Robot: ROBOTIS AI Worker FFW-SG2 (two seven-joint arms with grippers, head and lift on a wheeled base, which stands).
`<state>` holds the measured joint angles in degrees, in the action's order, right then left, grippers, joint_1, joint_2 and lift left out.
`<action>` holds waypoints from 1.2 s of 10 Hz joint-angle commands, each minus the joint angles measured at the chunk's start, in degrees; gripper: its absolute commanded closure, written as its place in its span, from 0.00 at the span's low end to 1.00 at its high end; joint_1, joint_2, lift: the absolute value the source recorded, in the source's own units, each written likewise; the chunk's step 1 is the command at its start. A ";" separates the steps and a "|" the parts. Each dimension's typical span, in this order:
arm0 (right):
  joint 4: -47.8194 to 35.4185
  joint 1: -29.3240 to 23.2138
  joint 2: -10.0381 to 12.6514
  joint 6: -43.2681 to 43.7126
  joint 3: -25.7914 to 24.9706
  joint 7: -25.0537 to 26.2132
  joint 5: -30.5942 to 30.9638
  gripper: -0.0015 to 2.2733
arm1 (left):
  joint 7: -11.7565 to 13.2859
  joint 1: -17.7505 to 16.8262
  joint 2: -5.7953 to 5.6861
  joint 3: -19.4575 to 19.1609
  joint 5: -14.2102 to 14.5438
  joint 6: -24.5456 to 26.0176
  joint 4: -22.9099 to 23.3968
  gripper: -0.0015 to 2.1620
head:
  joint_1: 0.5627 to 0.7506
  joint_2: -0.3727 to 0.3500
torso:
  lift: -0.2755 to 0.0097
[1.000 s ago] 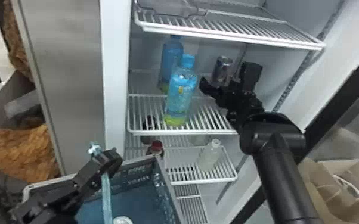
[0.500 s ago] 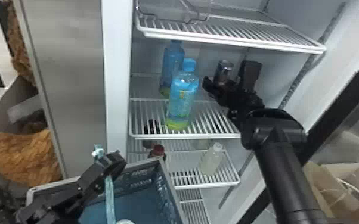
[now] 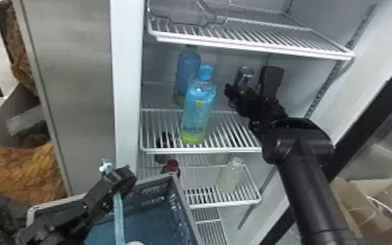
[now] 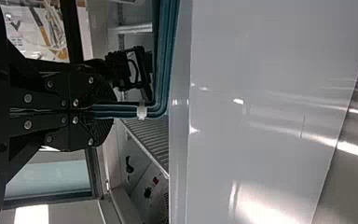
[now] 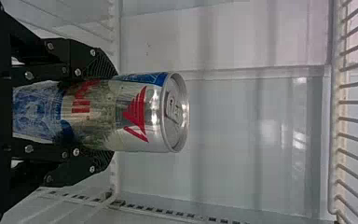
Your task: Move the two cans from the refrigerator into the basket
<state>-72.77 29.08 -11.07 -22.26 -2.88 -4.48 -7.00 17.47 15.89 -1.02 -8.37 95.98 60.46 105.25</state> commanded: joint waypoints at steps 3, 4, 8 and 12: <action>-11.40 -8.12 -0.80 -1.64 -0.21 0.61 -0.66 0.56 | 0.19 0.28 0.05 -0.08 0.34 -0.14 0.00 0.56 | 0.29 0.12 | 0.84; -15.19 -10.65 -1.06 -2.34 -0.32 0.61 -1.57 0.56 | 0.28 0.28 0.05 -0.08 0.34 -0.14 0.00 0.56 | 0.32 0.12 | 0.84; -28.83 -20.78 -2.38 -5.15 -0.09 0.96 -5.34 0.56 | 0.37 0.99 0.14 -0.20 0.34 -0.14 0.00 0.56 | 0.45 0.13 | 0.84; -40.93 -29.50 -3.26 -8.67 0.59 1.31 -10.48 0.57 | 0.37 1.55 0.23 -0.20 0.34 -0.14 0.00 0.56 | 0.60 0.16 | 0.84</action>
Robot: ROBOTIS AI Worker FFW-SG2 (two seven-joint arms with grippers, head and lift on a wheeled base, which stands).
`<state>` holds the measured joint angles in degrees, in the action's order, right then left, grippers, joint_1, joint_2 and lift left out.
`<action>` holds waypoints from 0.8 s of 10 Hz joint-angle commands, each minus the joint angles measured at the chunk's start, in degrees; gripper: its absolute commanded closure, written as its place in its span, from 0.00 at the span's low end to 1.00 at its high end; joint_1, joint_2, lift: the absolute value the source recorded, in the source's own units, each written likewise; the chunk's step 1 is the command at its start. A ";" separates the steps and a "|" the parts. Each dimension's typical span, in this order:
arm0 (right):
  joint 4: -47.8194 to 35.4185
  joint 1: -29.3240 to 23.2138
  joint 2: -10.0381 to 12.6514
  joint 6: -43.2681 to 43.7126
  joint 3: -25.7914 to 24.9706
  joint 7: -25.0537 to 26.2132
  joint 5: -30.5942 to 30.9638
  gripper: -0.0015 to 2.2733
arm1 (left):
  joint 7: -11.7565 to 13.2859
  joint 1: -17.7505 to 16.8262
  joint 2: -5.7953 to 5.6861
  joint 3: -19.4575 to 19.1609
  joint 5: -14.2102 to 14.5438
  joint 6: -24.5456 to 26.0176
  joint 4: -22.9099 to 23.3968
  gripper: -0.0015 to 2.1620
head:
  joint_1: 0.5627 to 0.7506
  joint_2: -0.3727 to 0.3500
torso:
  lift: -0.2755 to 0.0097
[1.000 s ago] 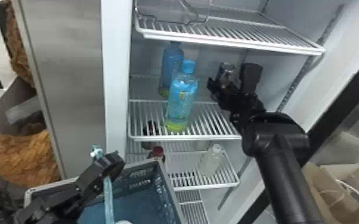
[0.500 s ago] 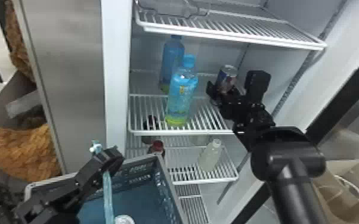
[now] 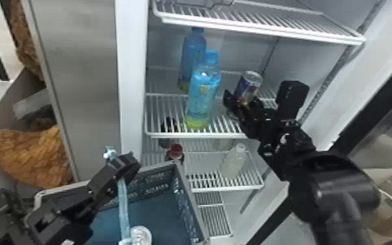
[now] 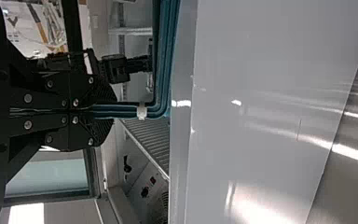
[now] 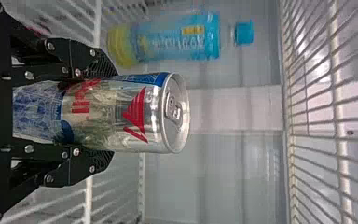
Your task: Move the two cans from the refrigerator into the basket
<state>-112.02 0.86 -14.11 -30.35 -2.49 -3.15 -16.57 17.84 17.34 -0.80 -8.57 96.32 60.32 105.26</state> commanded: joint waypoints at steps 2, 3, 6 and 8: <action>-8.42 -6.34 -0.74 -2.41 0.78 0.34 -3.42 0.57 | 0.00 0.10 0.01 0.00 0.00 0.00 0.00 0.56 | 0.70 0.19 | 0.84; -11.66 -8.59 -0.83 -3.54 0.55 0.52 -4.57 0.57 | 0.00 0.10 0.01 0.00 0.00 0.00 0.00 0.56 | 0.70 0.20 | 0.84; -20.94 -15.48 -1.01 -6.77 -1.05 1.40 -6.85 0.57 | 0.00 0.24 0.10 0.00 0.00 0.00 0.00 0.56 | 0.70 0.22 | 0.84; -25.44 -19.14 -1.27 -8.18 -0.94 1.48 -9.82 0.57 | 0.00 0.24 0.10 0.12 0.00 -0.14 0.00 0.56 | 0.70 0.23 | 0.84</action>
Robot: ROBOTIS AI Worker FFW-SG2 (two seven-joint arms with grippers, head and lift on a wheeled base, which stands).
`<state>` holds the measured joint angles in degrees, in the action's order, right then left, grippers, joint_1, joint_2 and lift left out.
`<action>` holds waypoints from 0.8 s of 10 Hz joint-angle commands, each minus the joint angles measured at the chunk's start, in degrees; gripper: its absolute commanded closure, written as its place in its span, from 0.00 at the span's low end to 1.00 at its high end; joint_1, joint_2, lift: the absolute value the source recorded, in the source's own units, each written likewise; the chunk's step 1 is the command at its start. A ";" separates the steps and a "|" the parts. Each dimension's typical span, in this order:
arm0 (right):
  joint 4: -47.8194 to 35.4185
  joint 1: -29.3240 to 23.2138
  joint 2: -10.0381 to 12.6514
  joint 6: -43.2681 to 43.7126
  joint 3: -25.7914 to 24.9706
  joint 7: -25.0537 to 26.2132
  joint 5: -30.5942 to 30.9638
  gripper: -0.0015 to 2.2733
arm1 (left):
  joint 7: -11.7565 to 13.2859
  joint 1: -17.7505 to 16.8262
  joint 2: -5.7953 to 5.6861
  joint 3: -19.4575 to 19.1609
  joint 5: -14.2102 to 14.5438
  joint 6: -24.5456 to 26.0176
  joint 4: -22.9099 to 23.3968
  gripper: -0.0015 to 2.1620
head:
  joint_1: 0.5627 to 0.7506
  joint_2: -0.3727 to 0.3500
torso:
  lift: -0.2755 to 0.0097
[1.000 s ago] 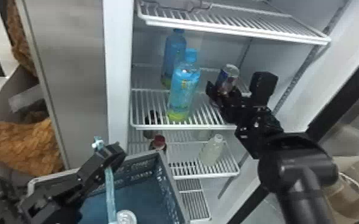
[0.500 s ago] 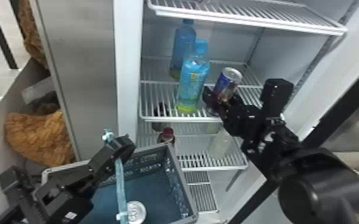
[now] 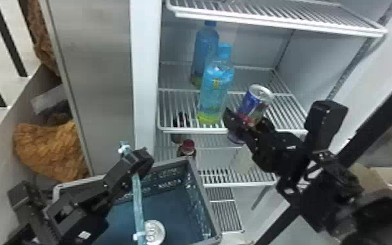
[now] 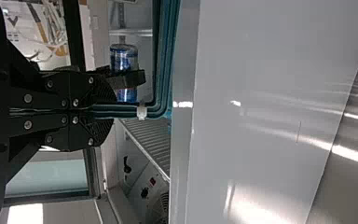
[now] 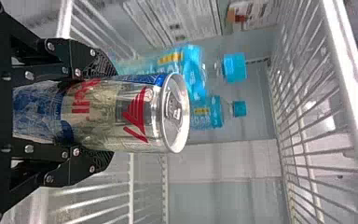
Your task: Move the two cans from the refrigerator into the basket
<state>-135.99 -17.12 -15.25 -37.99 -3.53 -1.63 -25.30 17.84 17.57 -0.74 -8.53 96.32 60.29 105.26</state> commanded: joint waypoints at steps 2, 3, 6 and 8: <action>-5.13 -3.97 -0.57 -1.53 2.16 -0.04 -4.53 0.57 | 0.00 -0.14 0.04 0.19 0.00 -0.11 0.00 0.56 | 0.70 0.25 | 0.84; -6.25 -4.95 -0.65 -1.95 3.08 -0.04 -5.78 0.57 | 0.00 -0.14 0.04 0.19 0.00 -0.25 0.00 0.56 | 0.70 0.29 | 0.84; -8.36 -7.48 -1.09 -4.06 6.05 -0.04 -8.75 0.57 | 0.00 -0.14 0.04 0.19 0.11 -0.39 0.00 0.56 | 0.70 0.36 | 0.84; -7.66 -7.76 -1.44 -5.32 8.79 -0.22 -10.70 0.56 | 0.00 -0.14 0.04 0.19 0.11 -0.39 0.00 0.56 | 0.70 0.42 | 0.84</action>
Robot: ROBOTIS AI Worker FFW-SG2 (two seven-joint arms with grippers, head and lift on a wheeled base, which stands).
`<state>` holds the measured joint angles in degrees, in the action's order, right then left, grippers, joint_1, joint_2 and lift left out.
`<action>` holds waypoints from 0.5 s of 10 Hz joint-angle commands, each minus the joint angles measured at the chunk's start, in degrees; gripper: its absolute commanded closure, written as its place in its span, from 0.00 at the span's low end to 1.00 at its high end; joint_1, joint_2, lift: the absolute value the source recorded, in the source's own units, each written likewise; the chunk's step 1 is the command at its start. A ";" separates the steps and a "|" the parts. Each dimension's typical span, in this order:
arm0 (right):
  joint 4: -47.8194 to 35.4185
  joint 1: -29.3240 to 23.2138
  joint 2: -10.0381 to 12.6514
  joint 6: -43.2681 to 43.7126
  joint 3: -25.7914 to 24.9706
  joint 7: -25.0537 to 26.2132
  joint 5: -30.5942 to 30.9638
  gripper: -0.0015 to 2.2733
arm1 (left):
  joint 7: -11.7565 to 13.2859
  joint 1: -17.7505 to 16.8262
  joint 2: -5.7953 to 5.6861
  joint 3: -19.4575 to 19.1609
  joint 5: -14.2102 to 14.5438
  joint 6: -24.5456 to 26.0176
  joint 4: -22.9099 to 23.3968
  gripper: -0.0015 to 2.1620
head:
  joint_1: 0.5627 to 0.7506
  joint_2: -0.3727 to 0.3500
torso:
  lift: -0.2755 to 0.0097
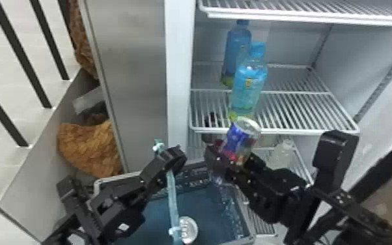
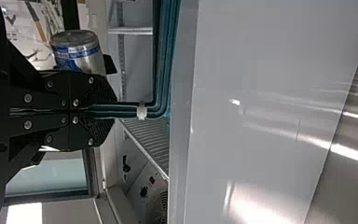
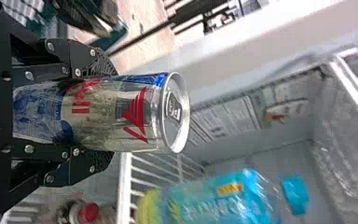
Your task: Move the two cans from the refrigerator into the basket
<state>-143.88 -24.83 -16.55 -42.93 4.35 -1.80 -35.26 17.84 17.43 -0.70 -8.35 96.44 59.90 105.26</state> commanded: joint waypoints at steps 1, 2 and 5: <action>0.80 -0.05 -0.15 -0.38 2.04 -0.13 -0.96 0.55 | 0.00 0.00 0.00 -0.11 0.00 0.00 0.00 0.56 | 0.70 0.44 | 0.84; 1.08 -0.05 -0.06 -0.38 2.50 -0.31 -1.08 0.51 | 0.00 0.00 -0.09 -0.22 0.00 0.00 0.00 0.56 | 0.70 0.46 | 0.84; 1.08 -1.32 0.64 -0.24 0.56 -1.19 -0.51 0.02 | 0.00 0.00 -0.27 -0.11 0.11 0.00 0.00 0.56 | 0.70 0.49 | 0.84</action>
<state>-142.69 -25.80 -16.12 -43.18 5.40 -2.96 -35.92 17.84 17.44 -0.90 -8.45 96.55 59.89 105.26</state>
